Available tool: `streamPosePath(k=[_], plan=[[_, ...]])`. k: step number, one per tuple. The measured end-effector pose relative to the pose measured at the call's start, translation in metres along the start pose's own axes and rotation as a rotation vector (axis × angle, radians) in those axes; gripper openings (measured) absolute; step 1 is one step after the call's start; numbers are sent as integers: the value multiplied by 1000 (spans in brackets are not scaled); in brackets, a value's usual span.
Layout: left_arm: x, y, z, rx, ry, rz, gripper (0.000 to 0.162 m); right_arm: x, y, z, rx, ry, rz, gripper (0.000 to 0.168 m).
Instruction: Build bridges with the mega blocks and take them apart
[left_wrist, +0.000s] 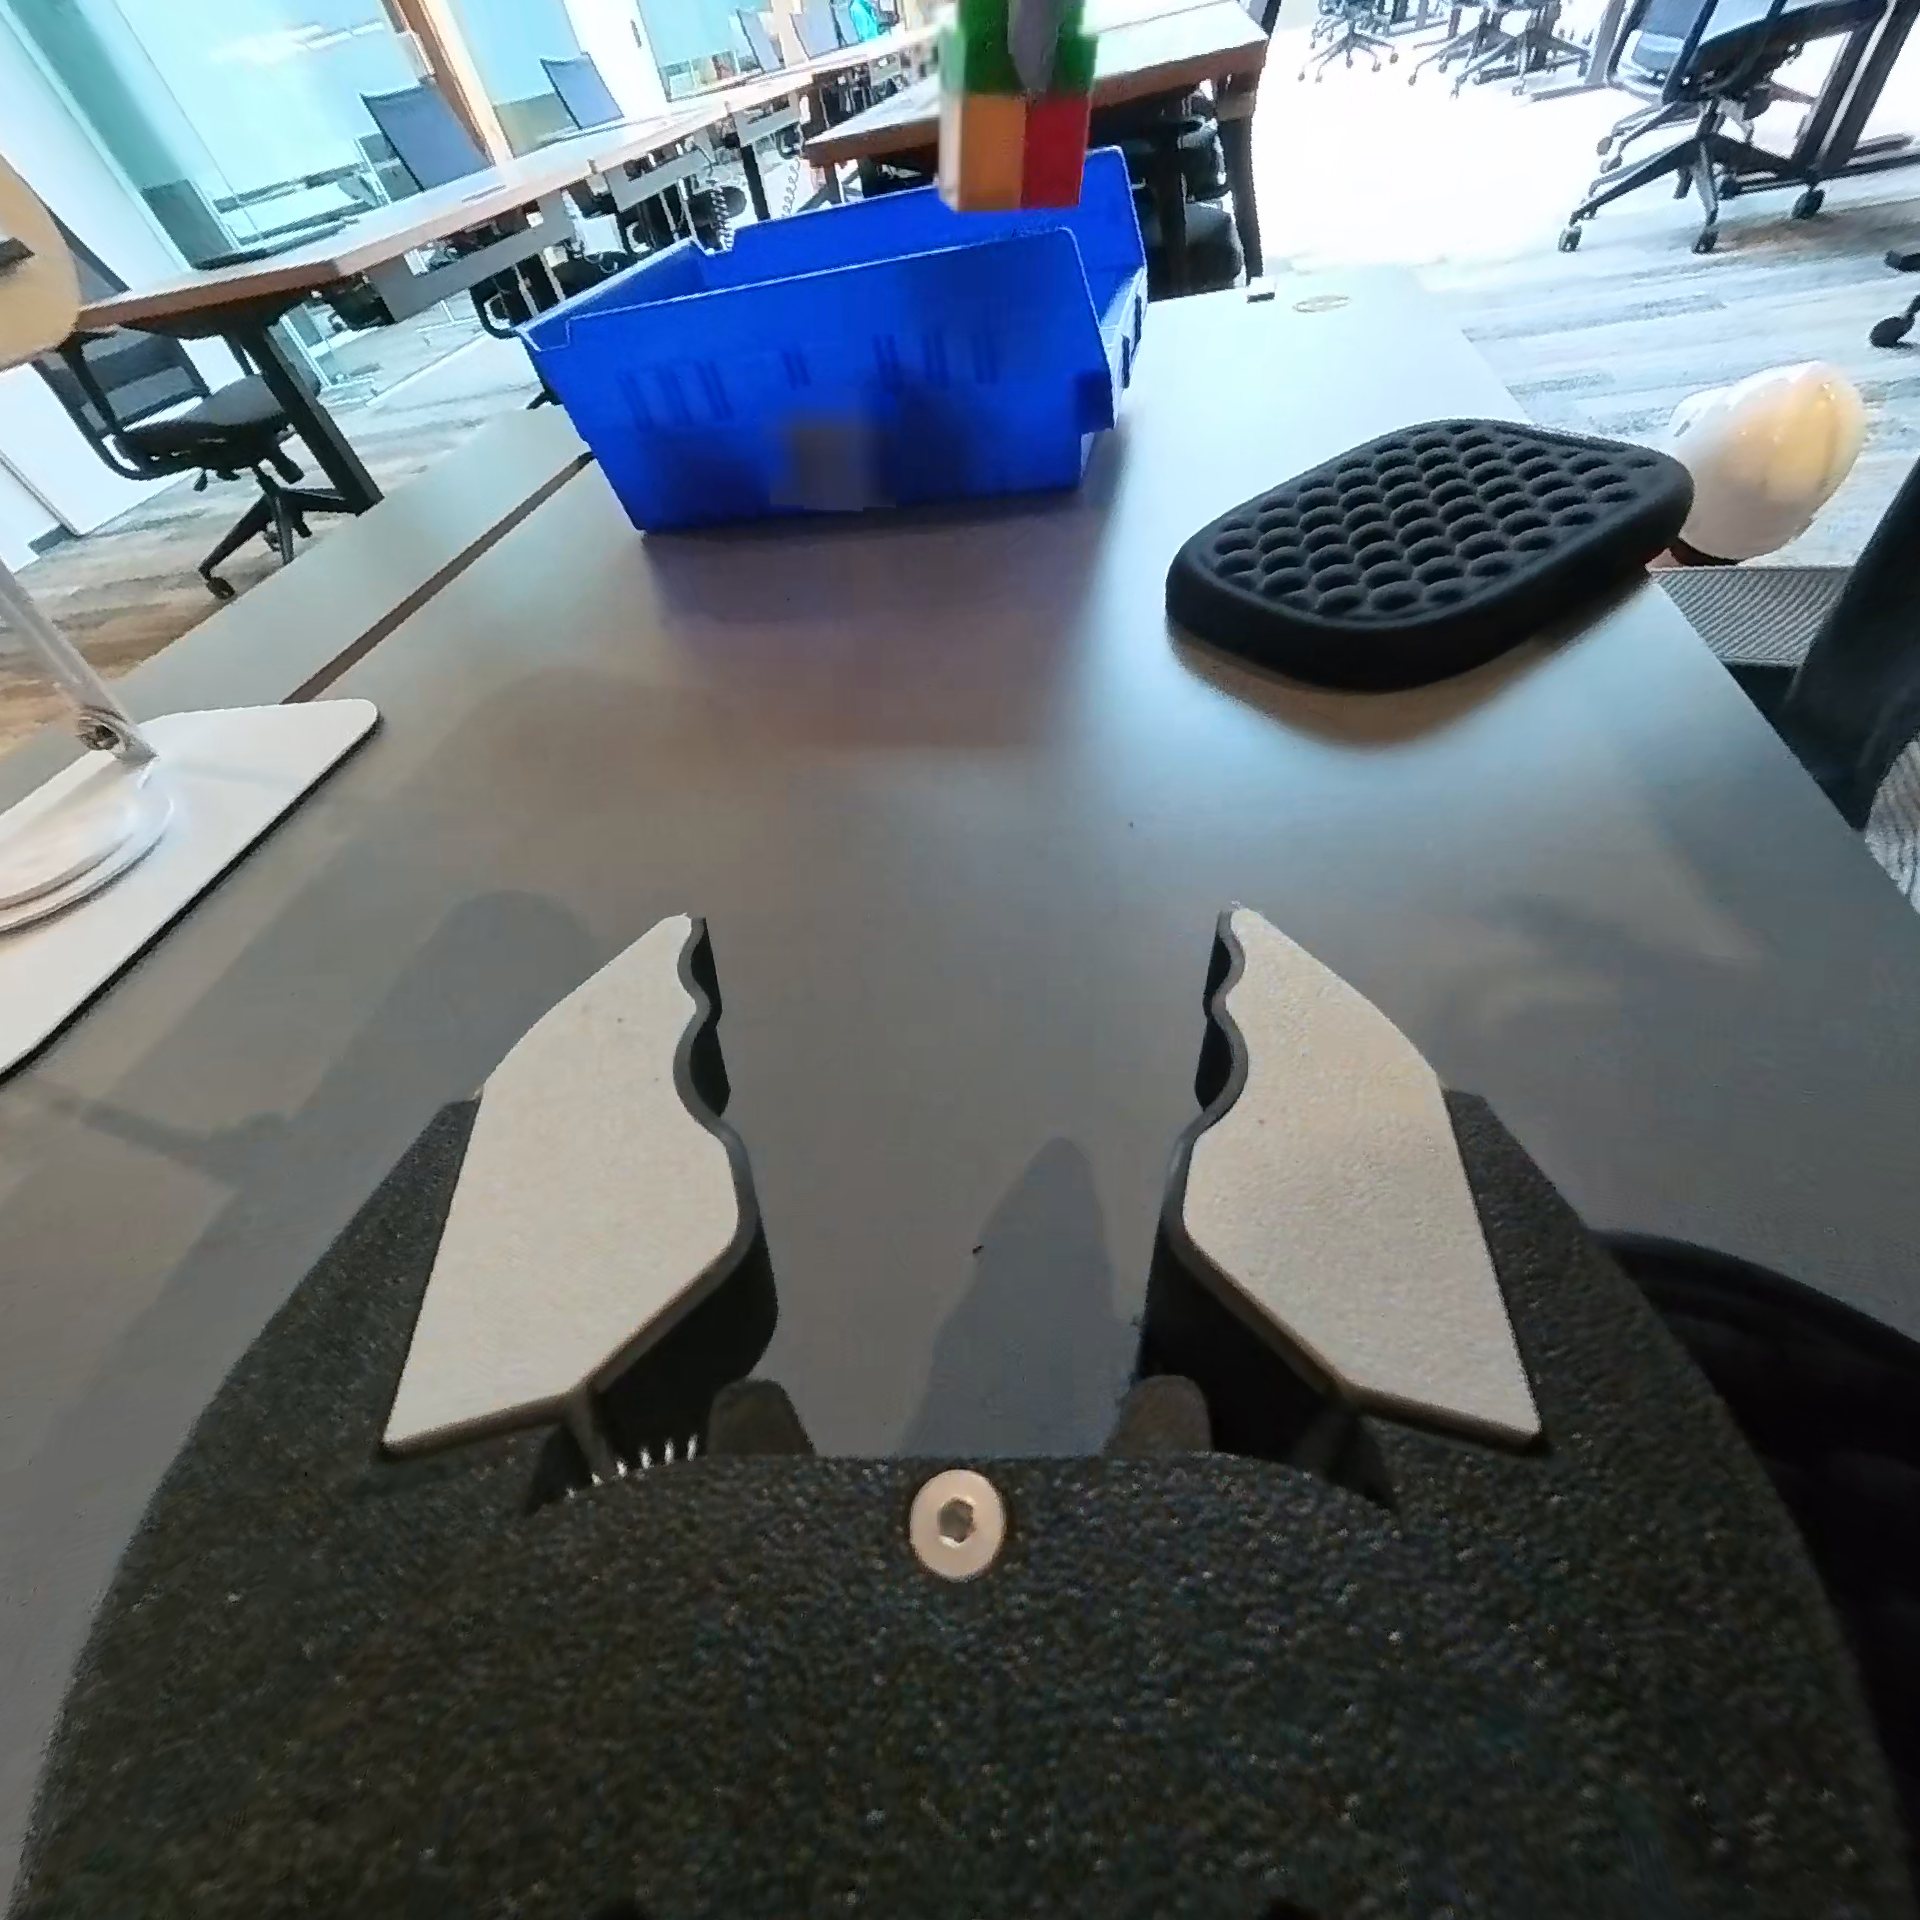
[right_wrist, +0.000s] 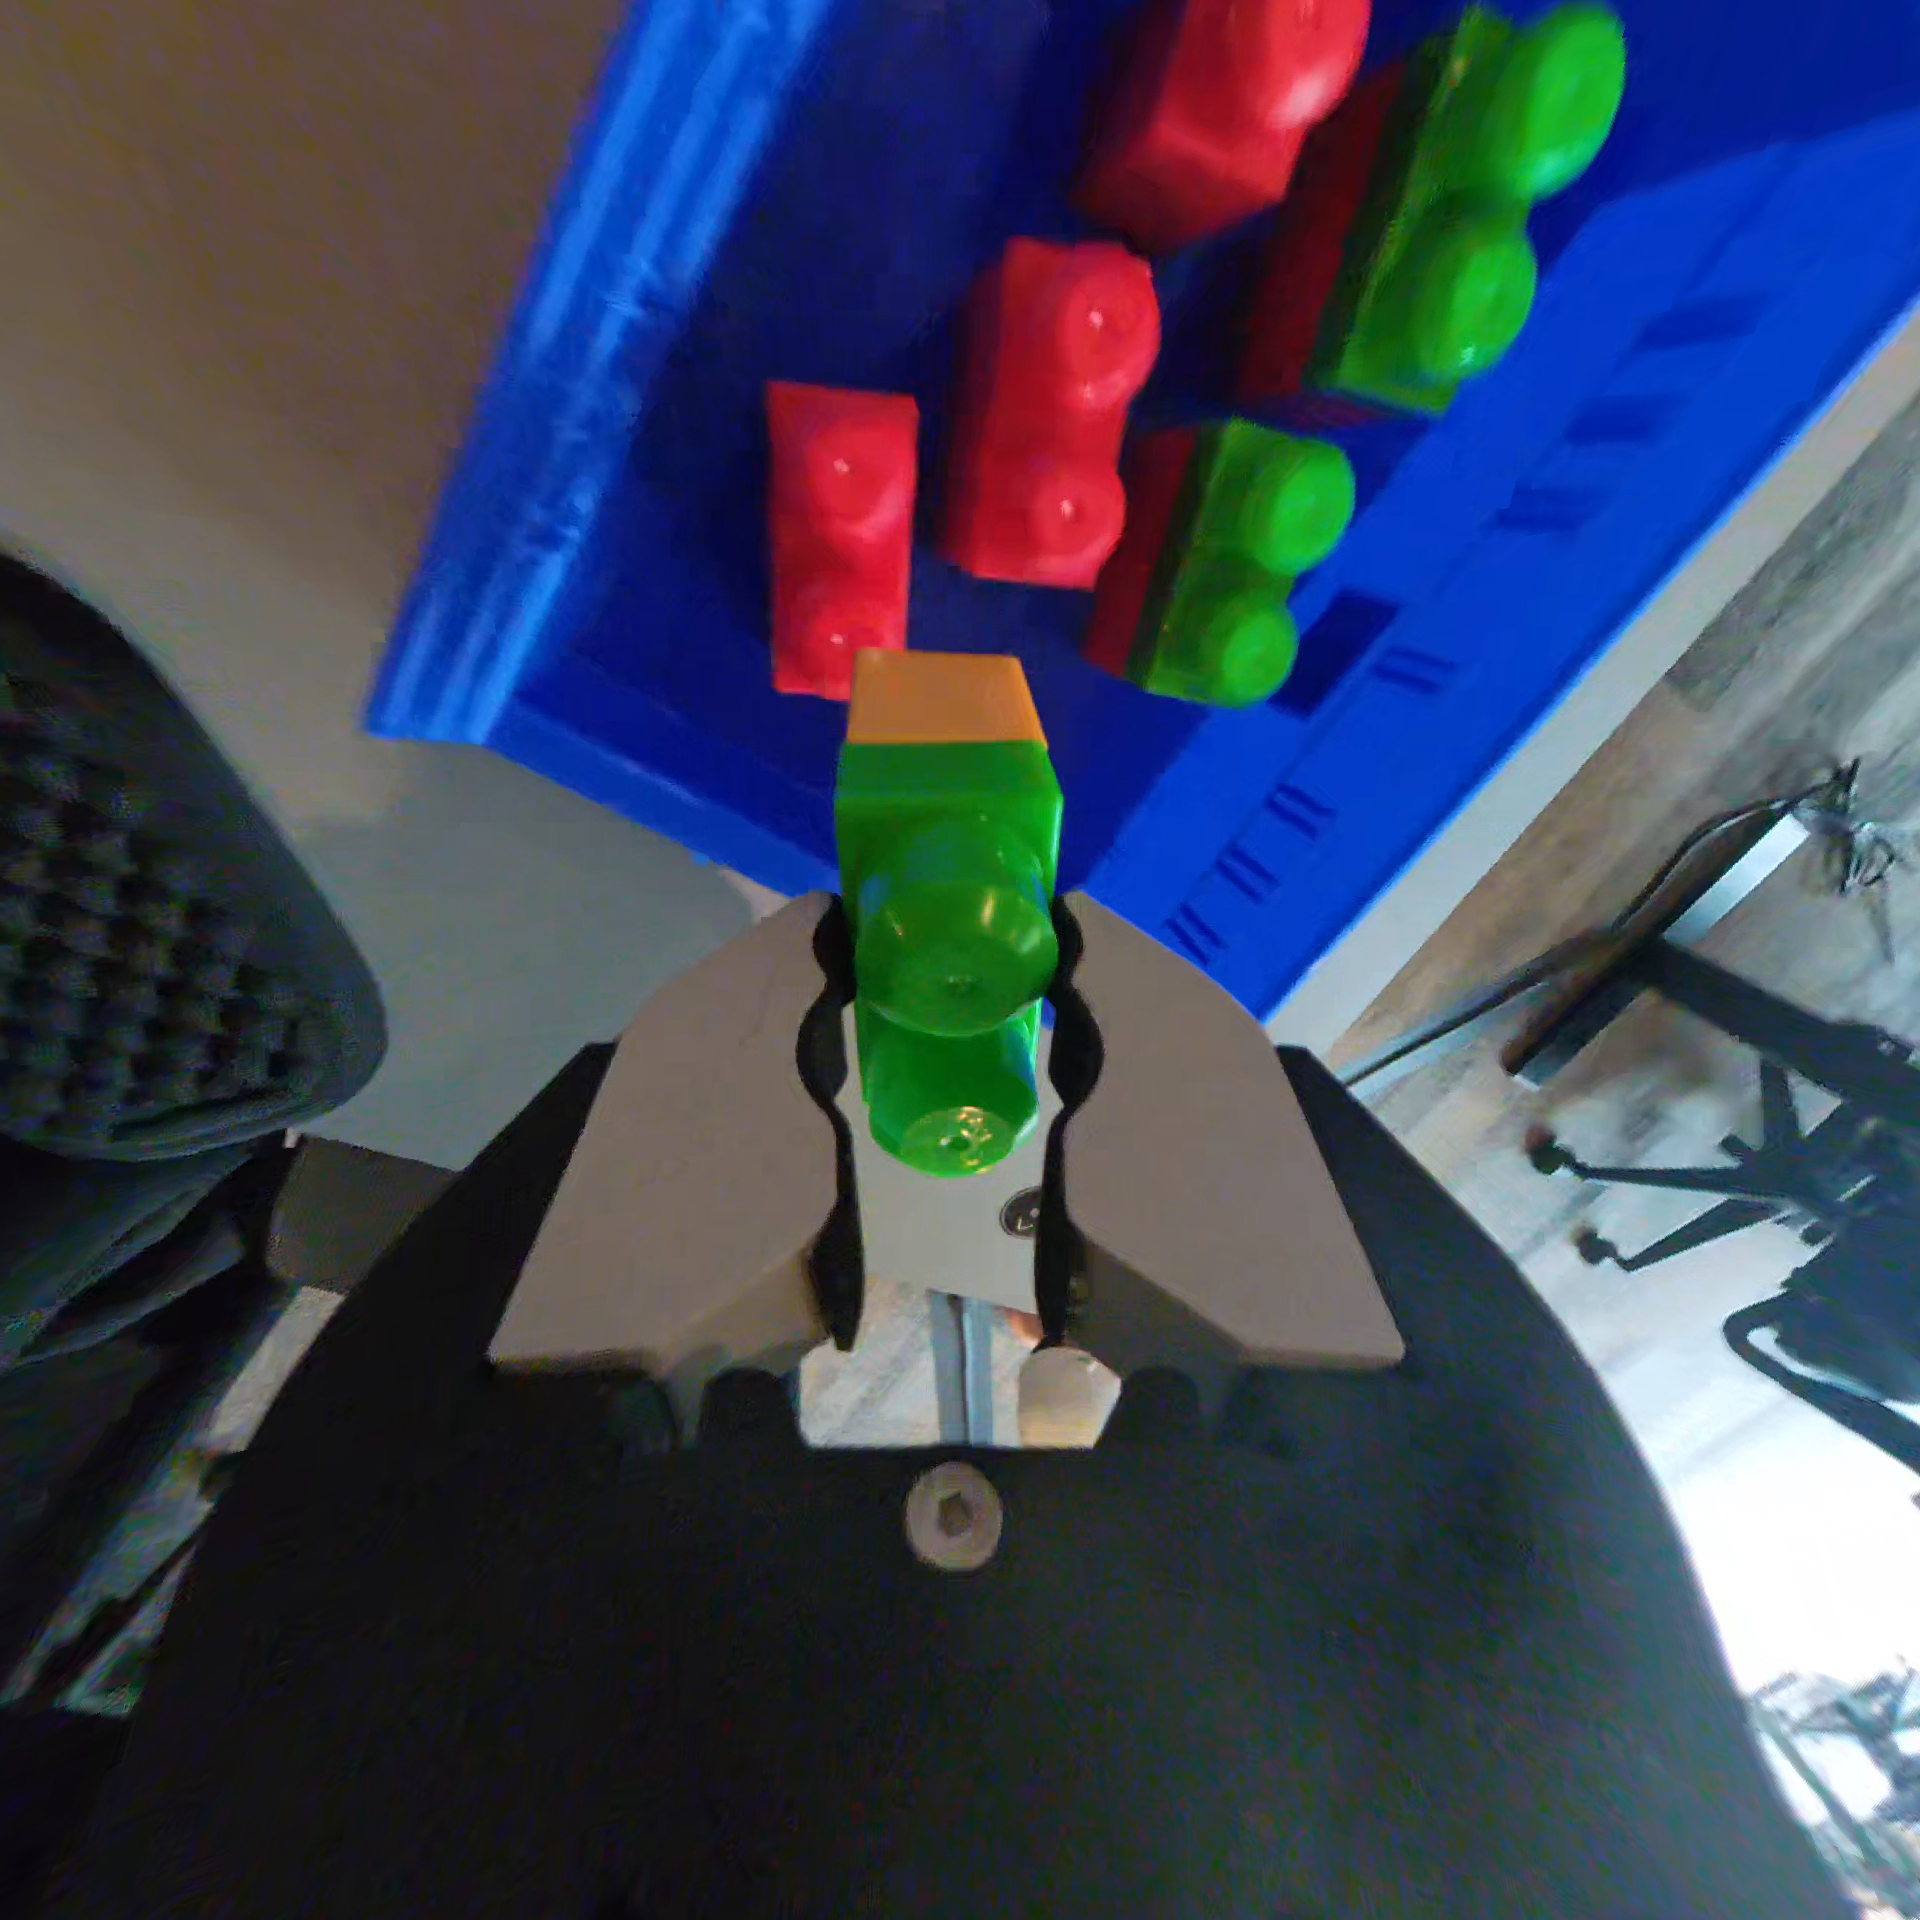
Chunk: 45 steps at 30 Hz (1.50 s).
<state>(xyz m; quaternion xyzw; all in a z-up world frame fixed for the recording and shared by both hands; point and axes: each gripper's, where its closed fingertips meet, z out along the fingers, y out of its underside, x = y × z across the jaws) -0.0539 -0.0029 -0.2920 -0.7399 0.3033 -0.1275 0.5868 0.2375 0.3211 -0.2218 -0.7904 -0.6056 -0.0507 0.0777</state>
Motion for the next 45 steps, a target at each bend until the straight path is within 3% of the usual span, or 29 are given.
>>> streamPosePath(k=[12, 26, 34, 40, 45], plan=[[-1, 0, 0, 1, -3, 0, 89, 16, 13, 75, -137, -87, 108, 35], [-1, 0, 1, -3, 1, 6, 88, 10, 10, 97, -197, -96, 107, 39], [-2, 1, 1, -7, 0, 8, 88, 12, 6, 60, -116, -24, 79, 49], [-2, 2, 3, -19, -2, 10, 88, -12, -22, -7, 179, 73, -6, 58], [-5, 0, 1, -3, -15, -1, 87, -81, -61, -60, 509, 63, -154, 60]])
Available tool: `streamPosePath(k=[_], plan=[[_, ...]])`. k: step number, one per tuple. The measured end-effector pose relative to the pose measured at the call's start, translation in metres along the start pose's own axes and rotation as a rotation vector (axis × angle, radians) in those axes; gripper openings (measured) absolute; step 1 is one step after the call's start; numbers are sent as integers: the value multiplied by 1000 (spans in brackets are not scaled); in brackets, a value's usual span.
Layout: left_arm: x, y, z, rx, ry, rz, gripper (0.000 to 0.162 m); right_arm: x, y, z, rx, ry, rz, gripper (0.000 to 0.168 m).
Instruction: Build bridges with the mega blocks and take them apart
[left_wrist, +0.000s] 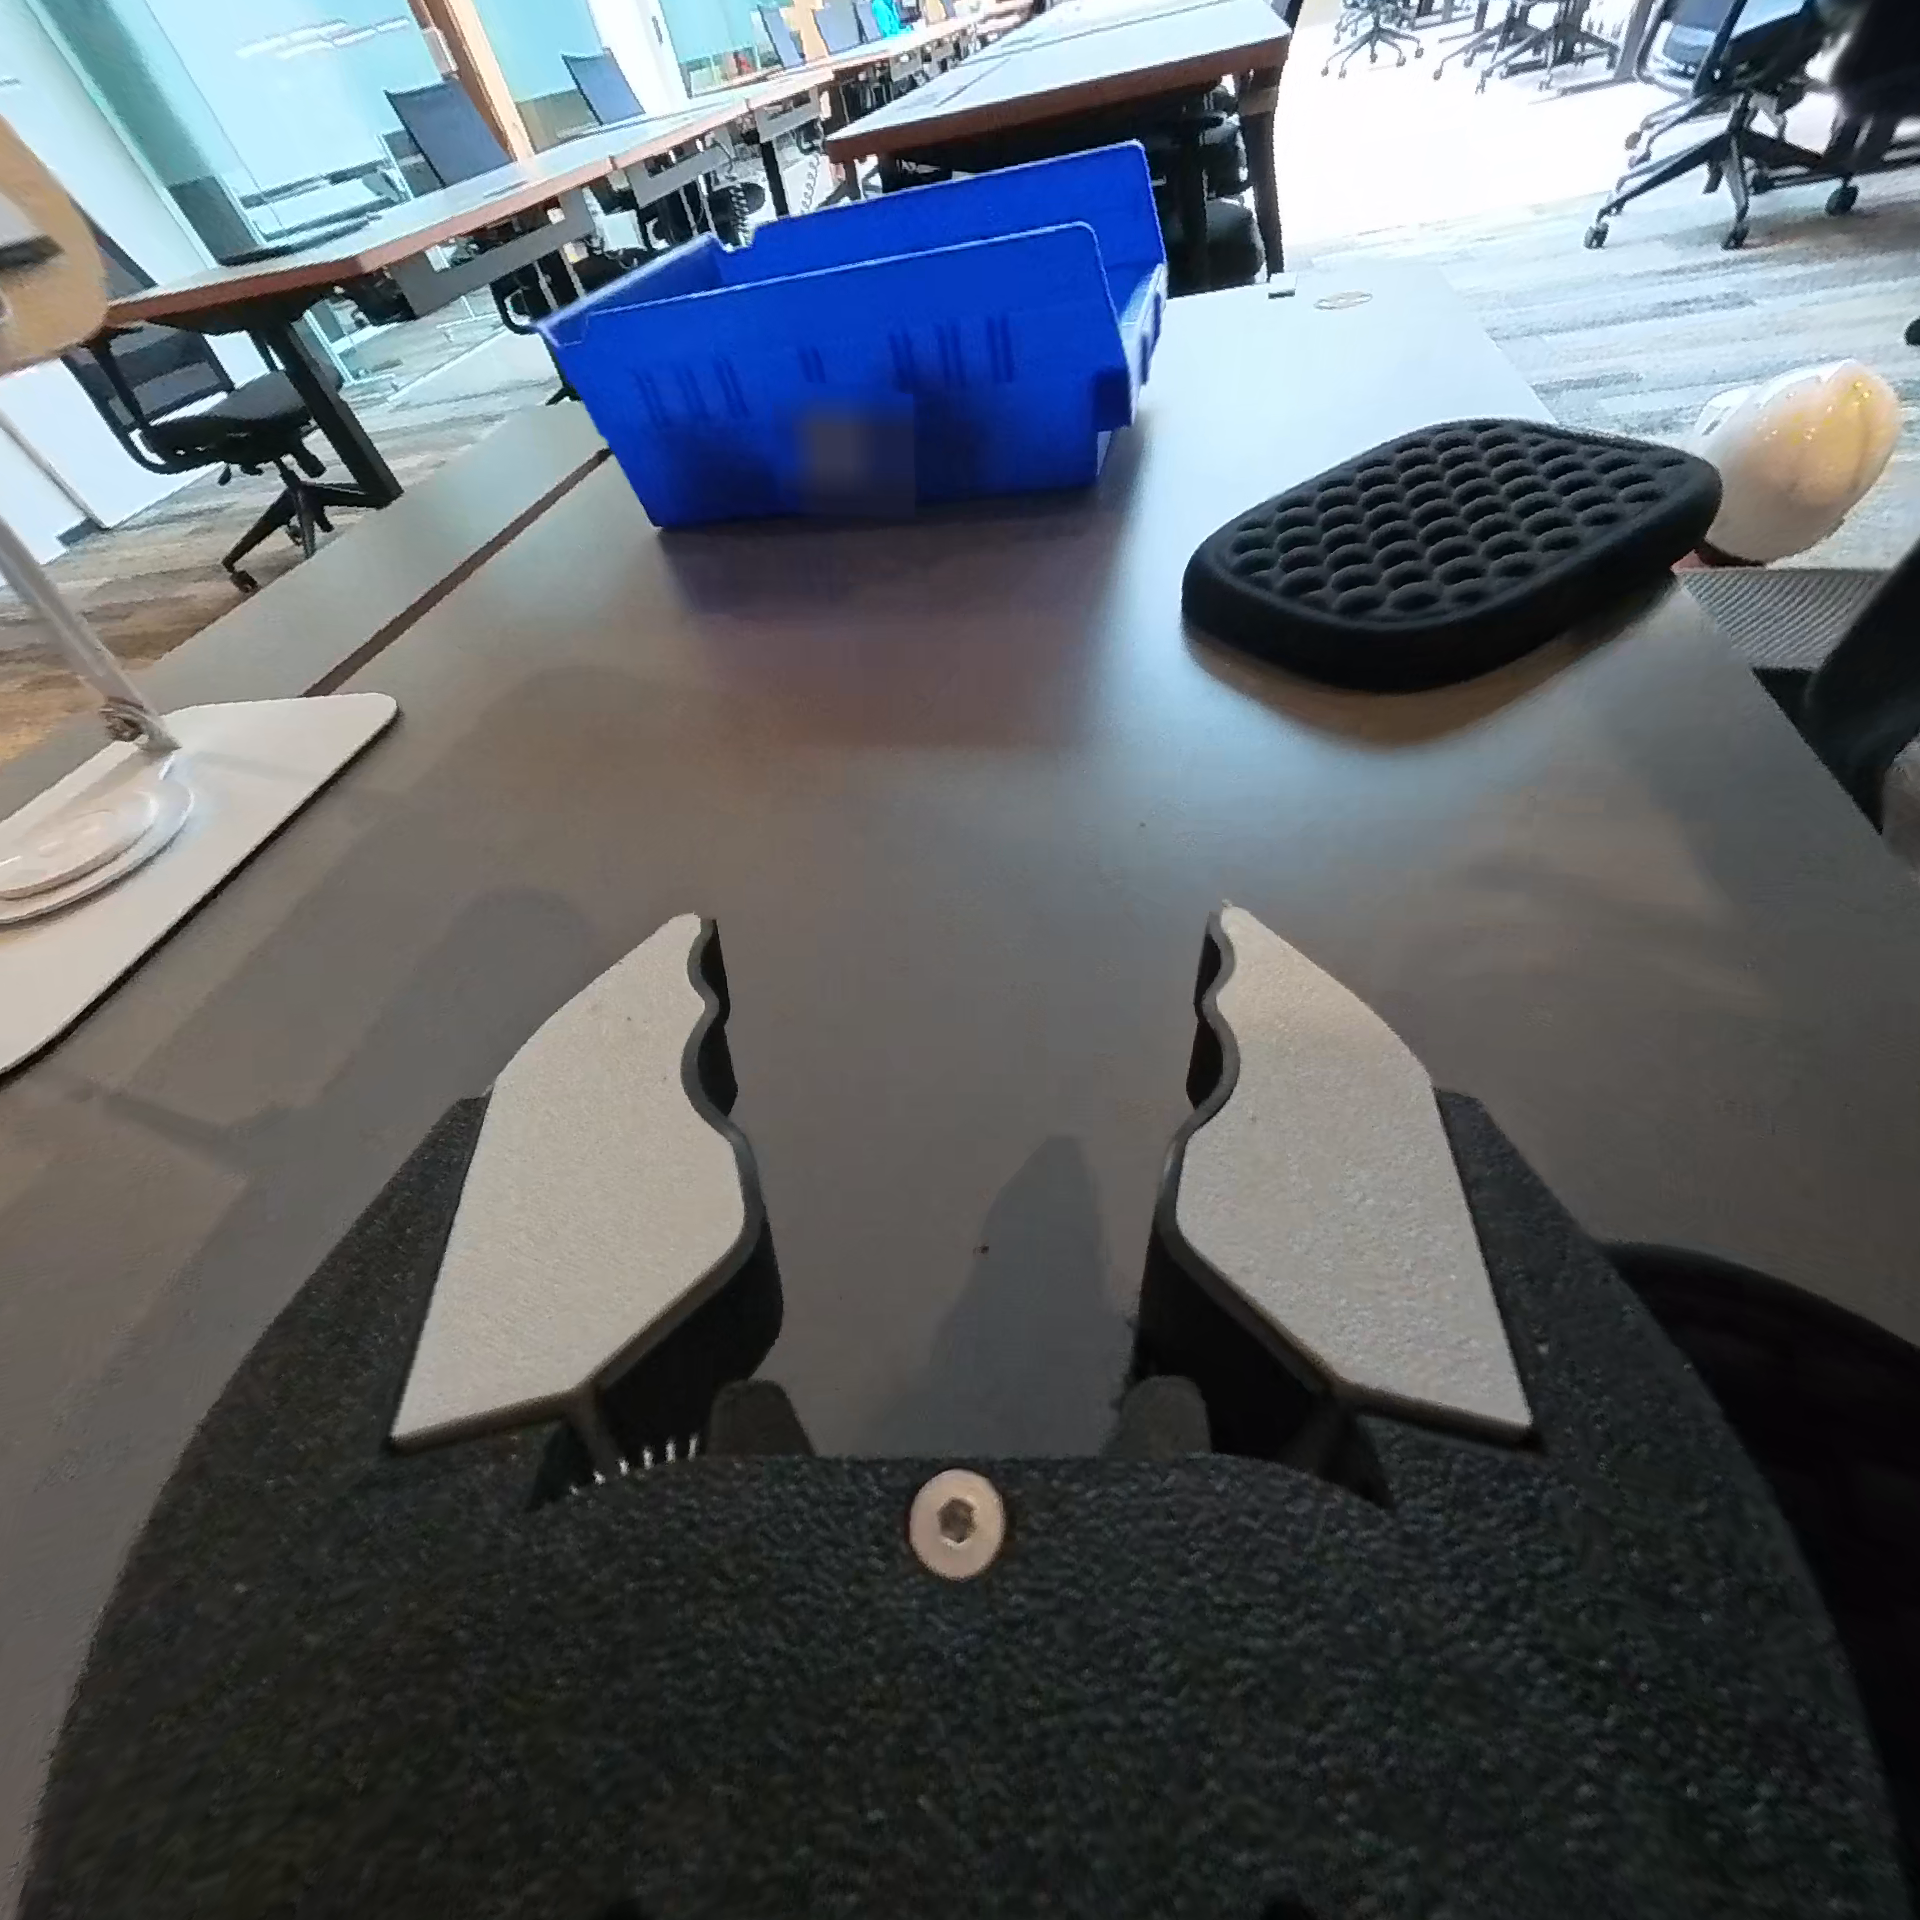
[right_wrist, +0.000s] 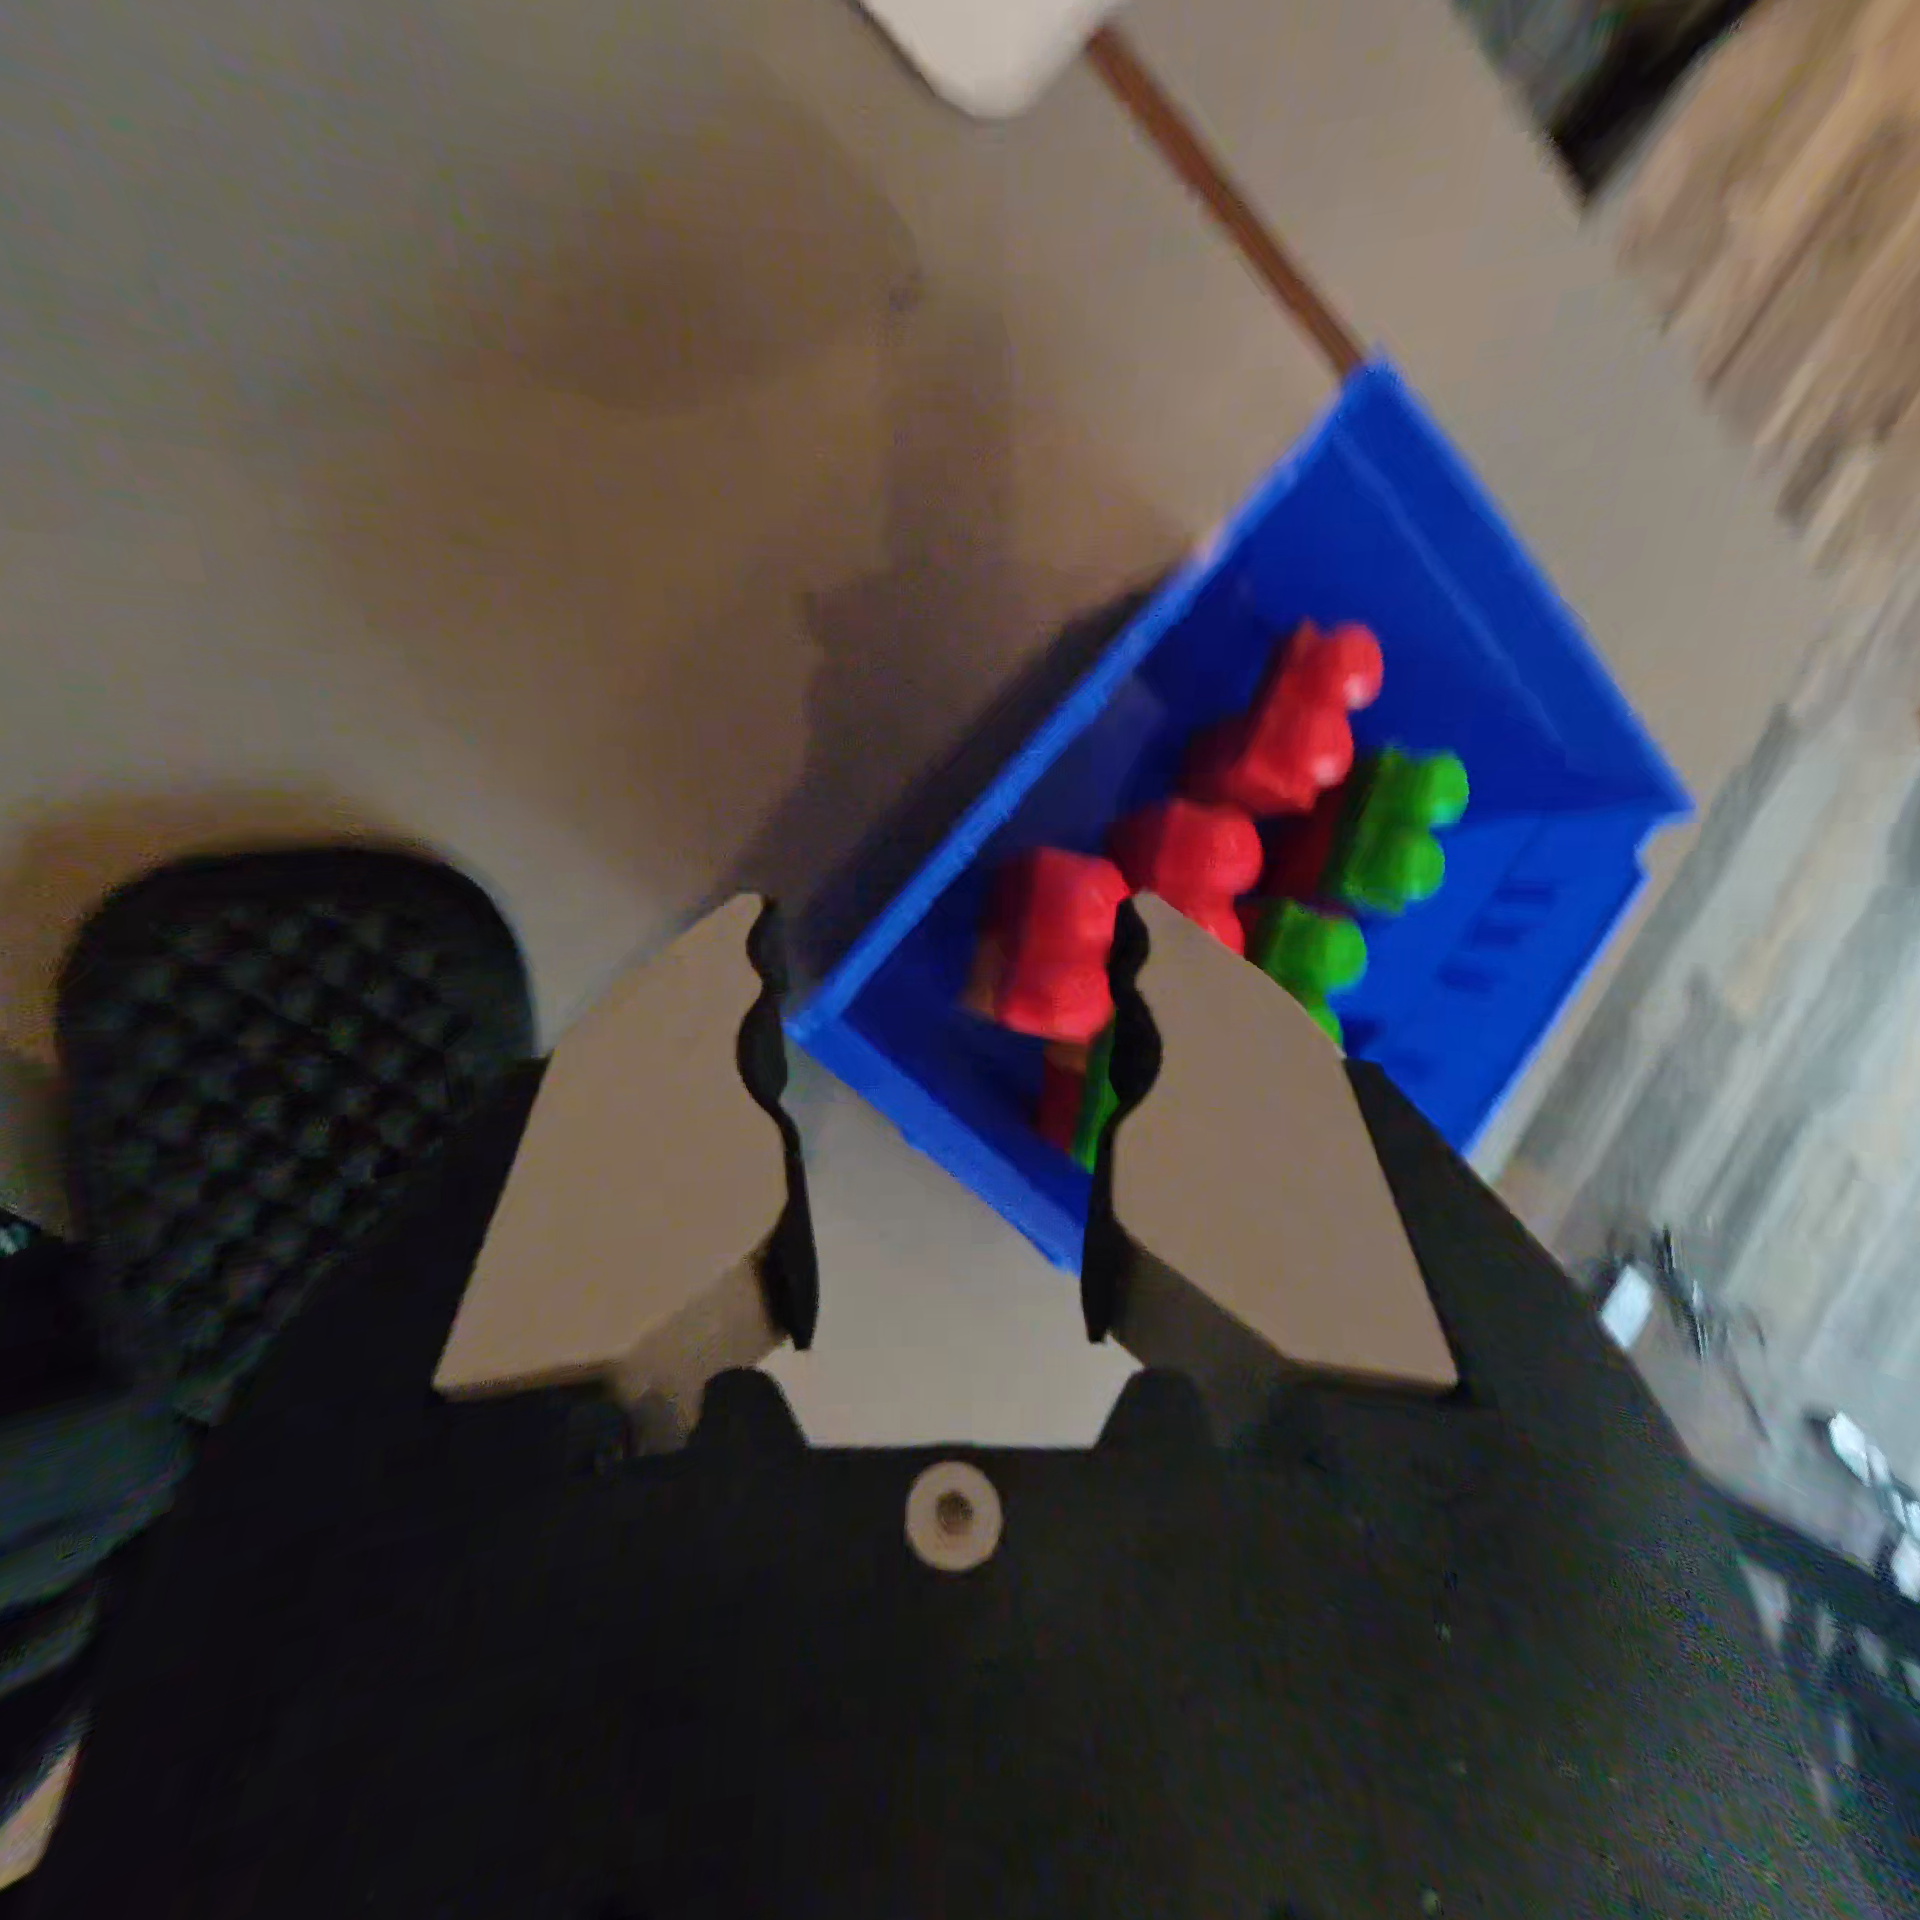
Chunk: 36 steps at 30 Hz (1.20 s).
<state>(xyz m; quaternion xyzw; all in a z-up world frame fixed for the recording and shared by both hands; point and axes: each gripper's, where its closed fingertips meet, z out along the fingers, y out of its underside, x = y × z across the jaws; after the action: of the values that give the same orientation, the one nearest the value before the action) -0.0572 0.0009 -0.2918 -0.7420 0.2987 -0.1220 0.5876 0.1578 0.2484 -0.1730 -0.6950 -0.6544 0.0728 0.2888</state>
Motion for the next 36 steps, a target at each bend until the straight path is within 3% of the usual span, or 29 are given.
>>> streamPosePath(k=[7, 14, 18, 22, 25, 29, 33, 36], plan=[[-12, -7, -9, 62, -49, -69, 85, -109, -70, 6, 439, -103, -117, 62], [-15, -42, -37, 83, -171, -86, 82, -166, -85, 73, 609, -230, -102, 56], [-24, -60, -78, 39, -328, -83, 75, -182, -89, 93, 692, -305, -90, 54], [-59, -69, -155, -73, -560, -73, 72, -179, -84, 101, 670, -288, -88, 53], [-86, -53, -220, -237, -685, -120, 71, -178, -84, 97, 705, -335, -29, 52], [-121, -9, -290, -517, -765, -157, 69, -176, -80, 98, 696, -342, -19, 52], [-151, 38, -323, -734, -708, -134, 69, -178, -82, 95, 713, -362, -17, 51], [-171, 72, -328, -835, -594, -81, 67, -176, -80, 96, 702, -344, -23, 52]])
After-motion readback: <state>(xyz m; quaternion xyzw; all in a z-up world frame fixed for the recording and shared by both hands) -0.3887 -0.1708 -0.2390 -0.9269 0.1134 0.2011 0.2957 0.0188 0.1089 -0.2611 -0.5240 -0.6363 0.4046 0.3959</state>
